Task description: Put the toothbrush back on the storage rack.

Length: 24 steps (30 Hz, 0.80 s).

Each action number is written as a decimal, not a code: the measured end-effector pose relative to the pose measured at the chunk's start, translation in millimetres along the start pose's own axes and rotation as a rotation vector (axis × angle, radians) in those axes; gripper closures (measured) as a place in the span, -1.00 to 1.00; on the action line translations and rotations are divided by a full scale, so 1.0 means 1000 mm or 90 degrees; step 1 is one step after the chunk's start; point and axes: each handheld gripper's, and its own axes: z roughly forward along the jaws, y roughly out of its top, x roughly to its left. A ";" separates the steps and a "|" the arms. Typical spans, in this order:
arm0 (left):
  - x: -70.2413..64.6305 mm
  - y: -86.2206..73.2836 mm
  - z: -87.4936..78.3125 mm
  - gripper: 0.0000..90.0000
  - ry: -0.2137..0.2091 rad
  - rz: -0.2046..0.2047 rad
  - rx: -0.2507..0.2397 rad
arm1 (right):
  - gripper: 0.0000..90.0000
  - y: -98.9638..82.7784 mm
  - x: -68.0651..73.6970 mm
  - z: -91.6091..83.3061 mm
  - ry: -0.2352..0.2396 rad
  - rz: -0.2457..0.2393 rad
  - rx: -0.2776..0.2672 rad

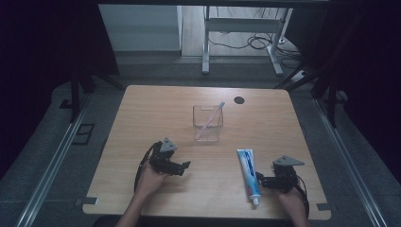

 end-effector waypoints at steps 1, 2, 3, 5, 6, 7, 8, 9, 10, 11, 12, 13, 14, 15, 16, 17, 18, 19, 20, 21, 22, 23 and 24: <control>0.000 -0.003 0.000 -0.91 -0.002 -0.003 0.000 | -0.71 0.000 0.000 0.000 0.000 0.000 0.000; 0.000 -0.006 0.000 -0.92 -0.002 -0.006 0.001 | -0.71 0.000 0.000 0.000 0.000 0.000 0.000; -0.001 -0.008 0.000 -0.92 -0.002 -0.008 0.001 | -0.71 0.000 0.000 0.000 0.000 -0.002 -0.001; -0.001 -0.012 -0.001 -0.93 -0.001 -0.011 0.003 | -0.71 0.000 0.000 0.000 0.000 -0.003 -0.001; -0.002 -0.014 -0.001 -0.94 0.000 -0.011 0.005 | -0.71 0.000 0.000 0.000 0.000 -0.003 -0.001; -0.003 -0.015 -0.001 -0.94 0.001 -0.009 0.006 | -0.71 0.000 0.000 0.000 0.000 -0.002 -0.001; -0.004 -0.018 -0.001 -0.94 0.001 -0.007 0.009 | -0.71 0.000 0.000 0.000 0.000 -0.002 -0.001; -0.004 -0.018 -0.001 -0.94 0.001 -0.007 0.009 | -0.71 0.000 0.000 0.000 0.000 -0.002 -0.001; -0.005 -0.020 -0.001 -0.94 0.001 -0.008 0.012 | -0.71 0.000 0.000 0.000 0.000 -0.002 -0.001; -0.006 -0.021 0.000 -0.94 0.001 -0.008 0.015 | -0.71 0.000 0.000 0.000 0.000 -0.003 -0.002; -0.007 -0.023 0.001 -0.94 0.001 -0.006 0.020 | -0.70 0.000 0.000 0.000 0.000 -0.001 -0.001; -0.008 -0.025 0.002 -0.94 0.003 -0.002 0.026 | -0.70 0.000 0.000 0.000 0.000 -0.003 -0.002; -0.008 -0.026 0.003 -0.94 0.006 0.000 0.031 | -0.70 0.000 0.000 0.000 0.000 -0.003 -0.002; -0.009 -0.027 0.005 -0.94 0.007 0.000 0.042 | -0.70 0.000 0.000 0.000 0.000 -0.003 -0.002; -0.010 -0.027 0.005 -0.94 0.011 0.003 0.051 | -0.70 0.000 0.000 0.000 0.000 -0.002 -0.002; -0.011 -0.027 0.005 -0.95 0.016 0.011 0.052 | -0.70 0.000 0.000 0.000 -0.001 -0.003 -0.002; -0.012 -0.027 0.005 -0.95 0.018 0.015 0.053 | -0.70 0.000 0.000 0.000 0.000 -0.003 -0.002; -0.012 -0.027 0.006 -0.94 0.022 0.017 0.058 | -0.70 0.000 0.000 0.000 0.000 -0.003 -0.002; -0.012 -0.027 0.006 -0.94 0.023 0.020 0.067 | -0.70 0.000 0.000 0.000 0.000 -0.003 -0.002; -0.013 -0.027 0.007 -0.94 0.023 0.022 0.074 | -0.70 0.000 -0.001 0.000 0.000 -0.002 -0.002; -0.012 -0.027 0.007 -0.94 0.022 0.020 0.074 | -0.70 0.000 -0.001 0.000 0.000 -0.001 -0.002; -0.012 -0.027 0.007 -0.94 0.022 0.018 0.073 | -0.70 0.000 -0.001 0.000 0.001 -0.002 -0.002; -0.012 -0.027 0.007 -0.93 0.023 0.017 0.072 | -0.69 0.000 -0.001 0.000 0.002 -0.004 -0.003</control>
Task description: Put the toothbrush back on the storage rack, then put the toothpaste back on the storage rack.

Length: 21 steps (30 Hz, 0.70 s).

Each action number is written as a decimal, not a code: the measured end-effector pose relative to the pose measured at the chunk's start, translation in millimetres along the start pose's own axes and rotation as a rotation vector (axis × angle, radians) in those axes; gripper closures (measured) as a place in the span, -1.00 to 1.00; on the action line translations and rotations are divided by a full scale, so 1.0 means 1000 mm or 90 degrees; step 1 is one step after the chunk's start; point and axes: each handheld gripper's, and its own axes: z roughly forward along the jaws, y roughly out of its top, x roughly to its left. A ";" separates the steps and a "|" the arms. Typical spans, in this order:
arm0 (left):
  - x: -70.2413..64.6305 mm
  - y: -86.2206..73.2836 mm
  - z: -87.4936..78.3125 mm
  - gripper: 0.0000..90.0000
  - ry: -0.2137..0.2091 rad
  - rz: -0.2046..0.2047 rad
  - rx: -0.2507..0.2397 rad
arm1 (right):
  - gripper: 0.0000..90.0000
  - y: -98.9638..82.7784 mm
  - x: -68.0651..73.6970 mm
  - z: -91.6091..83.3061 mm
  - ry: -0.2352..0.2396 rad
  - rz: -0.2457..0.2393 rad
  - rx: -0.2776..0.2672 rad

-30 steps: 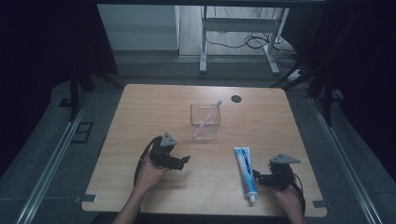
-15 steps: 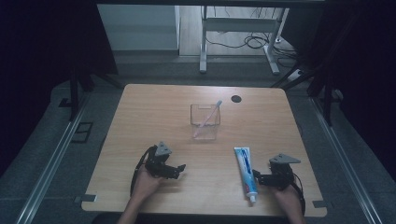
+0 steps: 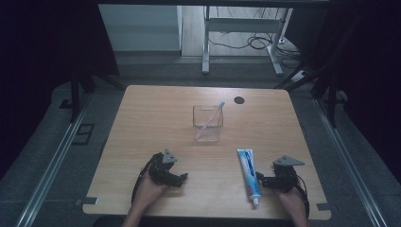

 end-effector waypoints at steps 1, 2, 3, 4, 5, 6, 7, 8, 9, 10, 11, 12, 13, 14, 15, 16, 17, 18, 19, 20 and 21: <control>0.000 0.000 0.000 -0.93 0.001 0.000 0.000 | -0.69 0.000 0.000 0.000 0.001 -0.001 0.001; 0.000 0.000 0.000 -0.92 0.002 0.000 0.000 | -0.68 0.000 -0.001 -0.001 0.001 0.001 0.003; 0.000 0.000 0.000 -0.92 0.002 0.000 0.000 | -0.67 0.000 -0.002 -0.002 0.000 -0.001 0.006; 0.000 0.000 0.000 -0.92 0.003 0.000 0.000 | -0.67 0.000 -0.002 -0.002 0.001 -0.001 0.009; 0.000 0.000 0.000 -0.92 0.003 0.000 0.000 | -0.67 0.001 -0.003 -0.002 0.001 -0.001 0.011; 0.000 0.000 0.000 -0.91 0.003 -0.001 0.000 | -0.66 0.001 -0.003 -0.003 -0.001 0.000 0.013; 0.000 0.000 0.000 -0.91 0.003 0.000 0.000 | -0.67 0.001 -0.004 -0.004 0.002 0.001 0.015; 0.000 0.000 0.000 -0.91 0.003 -0.001 0.000 | -0.67 0.001 -0.004 -0.004 0.002 0.001 0.015; 0.000 0.000 0.000 -0.91 0.004 -0.001 -0.001 | -0.66 0.001 -0.004 -0.005 0.003 0.000 0.014; 0.000 0.000 0.000 -0.91 0.003 -0.001 -0.001 | -0.66 0.001 -0.004 -0.005 0.003 0.000 0.013; 0.000 0.000 0.000 -0.91 0.003 -0.001 -0.001 | -0.67 0.002 -0.004 -0.006 0.003 -0.001 0.012; 0.000 0.000 0.000 -0.90 0.004 -0.002 -0.001 | -0.67 0.002 -0.004 -0.007 0.004 -0.001 0.011; 0.000 0.000 0.000 -0.90 0.004 -0.002 -0.001 | -0.66 0.003 -0.004 -0.009 0.007 -0.002 0.007; 0.000 0.000 0.000 -0.90 0.004 -0.002 -0.001 | -0.66 0.003 -0.004 -0.009 0.007 -0.002 0.007; 0.000 0.000 0.000 -0.90 0.004 -0.002 -0.001 | -0.65 0.004 -0.003 -0.011 0.009 -0.001 0.004; 0.000 0.000 0.000 -0.90 0.004 -0.002 -0.001 | -0.65 0.004 -0.003 -0.011 0.009 -0.001 0.004; 0.000 0.000 0.000 -0.90 0.004 -0.002 -0.001 | -0.64 0.005 -0.003 -0.012 0.011 -0.002 0.002; 0.000 0.000 0.000 -0.90 0.004 -0.002 -0.001 | -0.63 0.005 -0.003 -0.013 0.013 -0.001 0.002; 0.000 0.000 0.000 -0.90 0.004 -0.002 -0.001 | -0.62 0.006 -0.003 -0.014 0.015 0.002 0.001; 0.000 0.000 0.000 -0.90 0.004 -0.002 -0.001 | -0.61 0.007 -0.003 -0.015 0.019 0.003 0.000; 0.000 0.000 0.000 -0.90 0.004 -0.002 -0.001 | -0.61 0.008 -0.002 -0.016 0.021 0.005 -0.001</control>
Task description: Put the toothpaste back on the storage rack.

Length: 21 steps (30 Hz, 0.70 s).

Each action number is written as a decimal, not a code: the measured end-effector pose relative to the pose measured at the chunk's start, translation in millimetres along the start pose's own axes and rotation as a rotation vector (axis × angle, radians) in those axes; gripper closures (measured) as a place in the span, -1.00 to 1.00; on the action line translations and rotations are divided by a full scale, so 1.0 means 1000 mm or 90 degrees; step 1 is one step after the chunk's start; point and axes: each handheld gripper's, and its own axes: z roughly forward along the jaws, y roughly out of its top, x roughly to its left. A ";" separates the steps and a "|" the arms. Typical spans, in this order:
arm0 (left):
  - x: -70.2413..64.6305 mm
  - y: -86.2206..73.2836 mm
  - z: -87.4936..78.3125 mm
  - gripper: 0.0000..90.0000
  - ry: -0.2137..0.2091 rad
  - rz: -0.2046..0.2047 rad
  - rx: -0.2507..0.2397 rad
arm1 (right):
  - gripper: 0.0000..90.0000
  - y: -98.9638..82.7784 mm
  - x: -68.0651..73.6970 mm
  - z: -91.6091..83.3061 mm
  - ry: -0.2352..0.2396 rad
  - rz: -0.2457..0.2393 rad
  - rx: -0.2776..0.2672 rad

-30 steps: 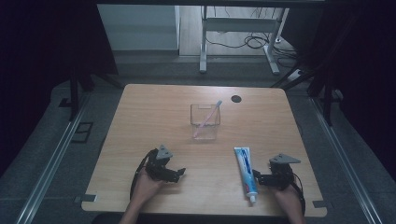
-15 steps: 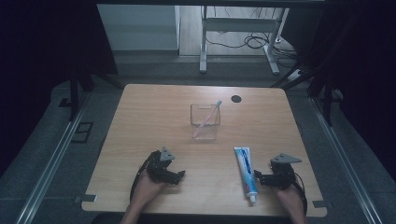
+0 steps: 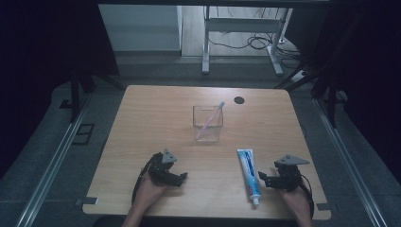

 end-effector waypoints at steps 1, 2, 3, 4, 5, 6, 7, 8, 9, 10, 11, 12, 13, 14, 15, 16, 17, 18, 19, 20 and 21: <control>0.000 0.000 0.000 -0.90 0.000 0.000 0.000 | -0.59 0.001 0.000 -0.001 0.002 0.004 0.000; 0.000 0.000 0.000 -0.90 0.000 0.000 0.000 | -0.58 0.002 0.001 -0.002 0.005 0.006 0.000; 0.000 0.000 0.000 -0.90 0.001 0.000 0.000 | -0.56 0.003 0.001 -0.002 0.011 0.008 0.000; 0.000 0.000 0.000 -0.89 0.001 -0.001 0.000 | -0.53 0.004 0.002 -0.003 0.016 0.007 -0.001; 0.000 0.000 0.000 -0.89 0.002 -0.001 -0.001 | -0.51 0.004 0.004 -0.004 0.018 0.006 0.001; 0.000 0.000 0.000 -0.89 0.003 -0.002 -0.001 | -0.48 0.005 0.005 -0.005 0.021 0.004 0.002; 0.000 0.000 0.000 -0.89 0.003 -0.002 -0.001 | -0.45 0.006 0.006 -0.006 0.026 0.001 0.005; 0.000 0.000 0.000 -0.88 0.003 -0.002 -0.001 | -0.42 0.006 0.007 -0.007 0.031 0.000 0.010; 0.000 0.000 0.000 -0.88 0.003 -0.003 -0.001 | -0.41 0.006 0.008 -0.007 0.036 -0.005 0.016; 0.000 0.000 0.000 -0.88 0.004 -0.003 -0.001 | -0.38 0.006 0.009 -0.008 0.040 -0.010 0.020; 0.000 0.000 0.000 -0.88 0.003 -0.003 -0.002 | -0.38 0.006 0.009 -0.009 0.045 -0.015 0.022; 0.000 0.000 0.000 -0.88 0.004 -0.003 -0.002 | -0.38 0.006 0.010 -0.010 0.046 -0.018 0.019; 0.000 0.000 0.000 -0.88 0.004 -0.003 -0.002 | -0.39 0.006 0.011 -0.011 0.047 -0.022 0.016; 0.000 0.000 0.000 -0.88 0.003 -0.004 -0.002 | -0.41 0.007 0.012 -0.012 0.049 -0.024 0.018; 0.000 0.000 0.000 -0.88 0.004 -0.004 -0.002 | -0.44 0.007 0.013 -0.013 0.053 -0.026 0.019; 0.000 0.000 0.000 -0.87 0.004 -0.004 -0.002 | -0.48 0.008 0.014 -0.014 0.054 -0.028 0.020; 0.000 0.000 0.000 -0.87 0.004 -0.005 -0.002 | -0.53 0.009 0.015 -0.015 0.057 -0.029 0.022; 0.000 0.000 0.000 -0.87 0.004 -0.006 -0.003 | -0.66 0.012 0.018 -0.015 0.059 -0.022 0.018; 0.000 0.000 0.000 -0.87 0.004 -0.006 -0.003 | -0.66 0.012 0.018 -0.015 0.059 -0.022 0.018; 0.000 0.000 0.000 -0.87 0.004 -0.006 -0.003 | -0.69 0.013 0.020 -0.015 0.062 -0.023 0.018; 0.000 0.000 0.000 -0.87 0.004 -0.007 -0.003 | -0.70 0.014 0.021 -0.016 0.066 -0.026 0.019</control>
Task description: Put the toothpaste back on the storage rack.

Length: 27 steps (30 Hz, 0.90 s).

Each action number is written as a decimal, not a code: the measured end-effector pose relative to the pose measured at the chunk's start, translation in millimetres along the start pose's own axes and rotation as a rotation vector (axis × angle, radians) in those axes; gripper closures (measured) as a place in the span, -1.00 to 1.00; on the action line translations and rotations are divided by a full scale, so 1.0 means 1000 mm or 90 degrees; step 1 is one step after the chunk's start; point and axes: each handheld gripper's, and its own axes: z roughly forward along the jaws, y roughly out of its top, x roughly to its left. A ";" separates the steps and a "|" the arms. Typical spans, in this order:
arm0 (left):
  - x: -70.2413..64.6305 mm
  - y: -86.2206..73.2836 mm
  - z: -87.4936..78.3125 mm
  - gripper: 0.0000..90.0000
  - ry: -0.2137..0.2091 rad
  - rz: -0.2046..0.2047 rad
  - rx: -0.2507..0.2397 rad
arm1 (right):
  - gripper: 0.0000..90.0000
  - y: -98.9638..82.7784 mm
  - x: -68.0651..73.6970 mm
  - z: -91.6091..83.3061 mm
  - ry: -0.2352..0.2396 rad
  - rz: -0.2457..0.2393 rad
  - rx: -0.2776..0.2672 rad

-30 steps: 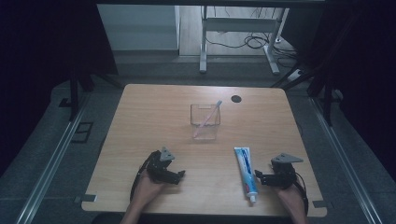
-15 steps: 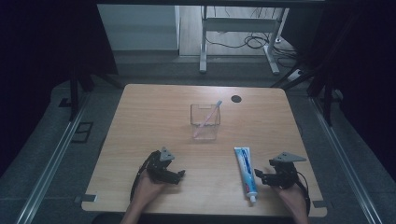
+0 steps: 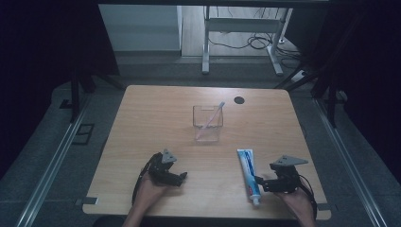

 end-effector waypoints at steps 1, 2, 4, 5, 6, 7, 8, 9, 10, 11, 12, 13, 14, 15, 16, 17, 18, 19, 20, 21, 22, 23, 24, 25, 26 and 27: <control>0.000 0.000 0.000 -0.87 0.000 0.000 0.000 | -0.70 0.001 0.002 0.000 0.003 -0.003 0.000; 0.000 0.000 0.000 -0.87 0.000 0.000 0.000 | -0.70 0.003 0.004 0.000 0.006 -0.004 0.000; 0.000 0.000 0.000 -0.87 0.000 0.000 0.000 | -0.71 0.006 0.007 -0.001 0.013 -0.012 0.001; 0.000 0.000 0.000 -0.87 0.000 0.000 0.000 | -0.72 0.007 0.008 -0.001 0.020 -0.015 0.002; 0.000 0.000 0.000 -0.87 0.000 0.000 0.000 | -0.72 0.009 0.010 -0.001 0.025 -0.021 0.003; 0.000 0.000 0.000 -0.87 0.000 0.000 0.000 | -0.72 0.010 0.012 -0.001 0.030 -0.027 0.002; 0.000 0.000 0.000 -0.87 0.000 0.000 0.000 | -0.73 0.011 0.014 0.000 0.034 -0.028 0.000; 0.000 0.000 0.000 -0.87 0.000 0.001 0.001 | -0.73 0.013 0.015 0.000 0.038 -0.028 0.000; 0.000 0.000 0.000 -0.87 0.000 0.002 0.002 | -0.73 0.014 0.017 0.000 0.044 -0.023 0.003; 0.000 0.000 0.000 -0.87 0.000 0.003 0.003 | -0.73 0.015 0.018 0.001 0.047 -0.019 0.008; 0.000 0.000 0.000 -0.87 0.000 0.003 0.002 | -0.74 0.016 0.019 0.001 0.052 -0.009 0.011; 0.000 0.000 0.000 -0.87 0.000 0.003 0.002 | -0.74 0.017 0.020 0.001 0.059 0.000 0.011; 0.000 0.000 0.000 -0.87 0.000 0.003 0.002 | -0.74 0.018 0.021 0.001 0.069 0.008 0.010; 0.000 0.000 0.000 -0.87 0.000 0.003 0.002 | -0.75 0.019 0.023 0.002 0.078 0.012 0.011; 0.000 0.000 0.000 -0.87 0.000 0.003 0.002 | -0.75 0.019 0.024 0.002 0.086 0.011 0.010; 0.000 0.000 0.000 -0.87 0.000 0.003 0.002 | -0.74 0.020 0.026 0.002 0.090 0.013 0.009; 0.000 0.000 0.000 -0.87 0.000 0.003 0.002 | -0.71 0.021 0.027 0.002 0.095 0.014 0.010; 0.000 0.000 0.000 -0.87 0.000 0.003 0.002 | -0.68 0.022 0.030 0.003 0.096 0.013 0.014; 0.000 0.000 0.000 -0.87 0.000 0.003 0.002 | -0.63 0.023 0.032 0.004 0.088 0.005 0.018; 0.000 0.000 0.000 -0.87 0.000 0.003 0.003 | -0.53 0.024 0.034 0.004 0.082 0.000 0.026; 0.000 0.000 0.000 -0.87 0.000 0.003 0.002 | -0.43 0.024 0.036 0.005 0.078 -0.008 0.027; 0.000 0.000 0.000 -0.87 0.000 0.003 0.002 | -0.34 0.024 0.037 0.007 0.080 -0.015 0.031; 0.000 0.000 0.000 -0.87 0.000 0.003 0.002 | -0.20 0.024 0.039 0.008 0.081 -0.024 0.037; 0.000 0.000 0.000 -0.87 0.000 0.003 0.002 | -0.08 0.024 0.040 0.009 0.084 -0.032 0.045; 0.000 0.000 0.000 -0.87 0.000 0.003 0.002 | 0.02 0.024 0.042 0.011 0.085 -0.039 0.047; 0.000 0.000 0.000 -0.87 0.000 0.003 0.002 | 0.12 0.024 0.043 0.012 0.088 -0.049 0.047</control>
